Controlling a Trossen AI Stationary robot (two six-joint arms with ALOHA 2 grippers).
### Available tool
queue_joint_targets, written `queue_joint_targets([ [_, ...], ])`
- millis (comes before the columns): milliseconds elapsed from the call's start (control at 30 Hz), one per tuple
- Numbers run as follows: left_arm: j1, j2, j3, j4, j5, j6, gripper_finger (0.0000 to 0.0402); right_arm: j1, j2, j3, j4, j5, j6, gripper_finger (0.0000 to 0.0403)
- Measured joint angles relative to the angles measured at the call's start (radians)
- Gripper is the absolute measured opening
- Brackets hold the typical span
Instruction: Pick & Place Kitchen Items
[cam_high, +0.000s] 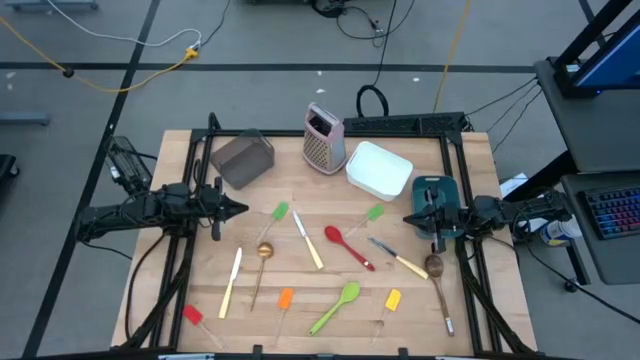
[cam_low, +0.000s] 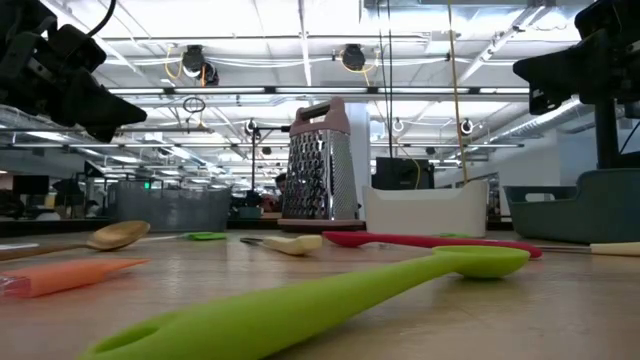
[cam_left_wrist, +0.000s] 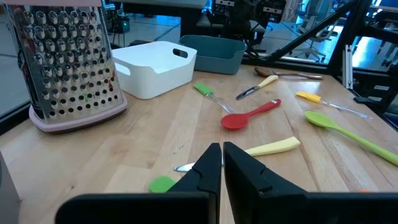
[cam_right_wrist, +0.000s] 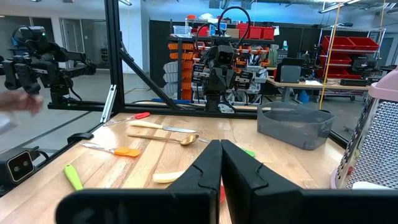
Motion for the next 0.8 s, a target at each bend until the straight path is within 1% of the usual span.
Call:
queue_joint_targets([
  [167,0.000,0.000,0.000,0.056,0.006,-0.027,0.0024,0.000,0.000,0.000,0.000,0.000,0.000,0.0004],
  [267,0.000,0.000,0.000,0.034,0.006,0.020,0.0024,0.000,0.000,0.000,0.000,0.000,0.000,0.0004],
  [433,-0.002,0.000,0.000,0.034,0.007,-0.008,0.0024,0.000,0.000,0.000,0.011,0.000,0.000,0.0004],
  [800,-0.002,0.000,0.000,0.038,0.007,0.007,0.0024,0.000,0.000,0.000,0.030,0.006,-0.036,0.0003],
])
